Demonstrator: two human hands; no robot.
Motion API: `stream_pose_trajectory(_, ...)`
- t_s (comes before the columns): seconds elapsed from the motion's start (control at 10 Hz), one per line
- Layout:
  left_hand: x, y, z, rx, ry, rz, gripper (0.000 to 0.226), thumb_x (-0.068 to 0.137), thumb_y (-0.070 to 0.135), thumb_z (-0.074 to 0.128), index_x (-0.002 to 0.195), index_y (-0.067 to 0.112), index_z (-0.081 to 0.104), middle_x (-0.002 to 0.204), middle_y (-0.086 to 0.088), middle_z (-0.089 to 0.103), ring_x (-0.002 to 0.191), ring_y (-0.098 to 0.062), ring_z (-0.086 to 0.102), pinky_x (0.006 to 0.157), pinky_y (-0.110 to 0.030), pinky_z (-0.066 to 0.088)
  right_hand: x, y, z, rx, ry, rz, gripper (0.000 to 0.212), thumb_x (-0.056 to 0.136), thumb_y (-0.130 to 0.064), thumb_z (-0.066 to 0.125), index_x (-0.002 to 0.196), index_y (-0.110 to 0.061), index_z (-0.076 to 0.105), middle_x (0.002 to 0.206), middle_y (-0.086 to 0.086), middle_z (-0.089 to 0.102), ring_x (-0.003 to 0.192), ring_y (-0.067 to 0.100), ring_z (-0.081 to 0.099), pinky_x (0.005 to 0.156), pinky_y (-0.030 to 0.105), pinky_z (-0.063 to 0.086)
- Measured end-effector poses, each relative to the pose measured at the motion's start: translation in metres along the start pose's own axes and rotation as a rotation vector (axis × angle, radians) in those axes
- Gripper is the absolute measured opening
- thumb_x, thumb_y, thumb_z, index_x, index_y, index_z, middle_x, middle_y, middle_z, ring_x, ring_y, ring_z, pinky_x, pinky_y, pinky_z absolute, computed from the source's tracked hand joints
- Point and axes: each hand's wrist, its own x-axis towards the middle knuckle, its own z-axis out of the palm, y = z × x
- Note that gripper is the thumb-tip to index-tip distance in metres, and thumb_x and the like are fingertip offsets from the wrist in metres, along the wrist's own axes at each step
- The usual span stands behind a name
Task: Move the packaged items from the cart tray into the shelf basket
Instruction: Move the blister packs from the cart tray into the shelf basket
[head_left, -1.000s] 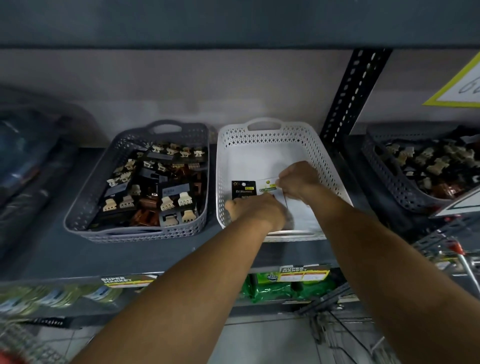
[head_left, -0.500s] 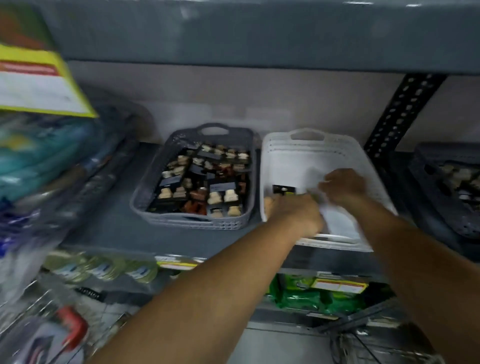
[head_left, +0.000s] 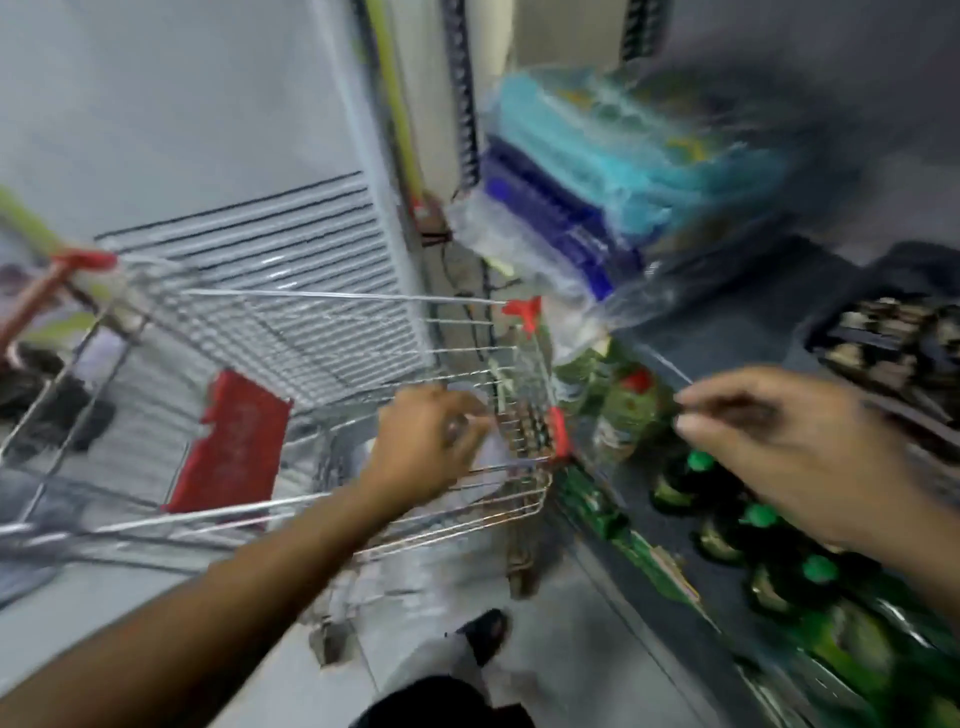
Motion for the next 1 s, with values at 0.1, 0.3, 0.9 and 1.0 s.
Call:
stream_pose_trajectory(0.1,0.015,-0.097,-0.024,0.132,-0.034,-0.21,0.028,0.085,0.038,0.056,0.101,0.021,0.071,0.1,-0.011,0.073,0.093,-0.032,0.066,0.08,-0.04,0.053,0.058,-0.015,0.092,-0.006,-0.174,-0.023,0.018,0.079,-0.021,0.074,0.078,-0.038,0.067,0.076,-0.018,0.069,0.068,-0.008,0.063,0.064,0.003,0.047)
stream_pose_trajectory(0.3,0.062,-0.234,-0.016,0.207,-0.263,-0.339,0.037,0.089,0.044,0.051,0.114,0.021,0.064,0.121,-0.008,0.066,0.108,-0.03,0.061,0.095,-0.043,0.048,0.166,0.019,0.245,-0.162,-0.415,0.101,0.015,0.085,-0.02,0.068,0.1,-0.018,0.069,0.085,-0.006,0.065,0.074,0.009,0.058,0.067,0.02,0.043)
stream_pose_trajectory(0.9,0.122,-0.396,0.159,-0.08,-0.602,-0.596,0.036,0.092,0.025,0.05,0.124,0.009,0.057,0.131,-0.018,0.057,0.117,-0.033,0.055,0.095,-0.033,0.042,0.278,0.151,0.467,-0.523,-0.779,0.39,0.028,0.087,-0.016,0.056,0.111,-0.005,0.065,0.115,0.016,0.065,0.108,0.032,0.059,0.087,0.029,0.044)
stream_pose_trajectory(1.0,0.11,-0.403,0.179,-0.244,-0.587,-0.731,0.03,0.092,0.015,0.044,0.103,-0.005,0.063,0.111,-0.028,0.064,0.102,-0.04,0.062,0.077,-0.032,0.047,0.277,0.169,0.487,-0.487,-0.794,0.466,0.024,0.088,-0.021,0.056,0.103,-0.007,0.068,0.11,0.014,0.066,0.105,0.03,0.061,0.077,0.027,0.045)
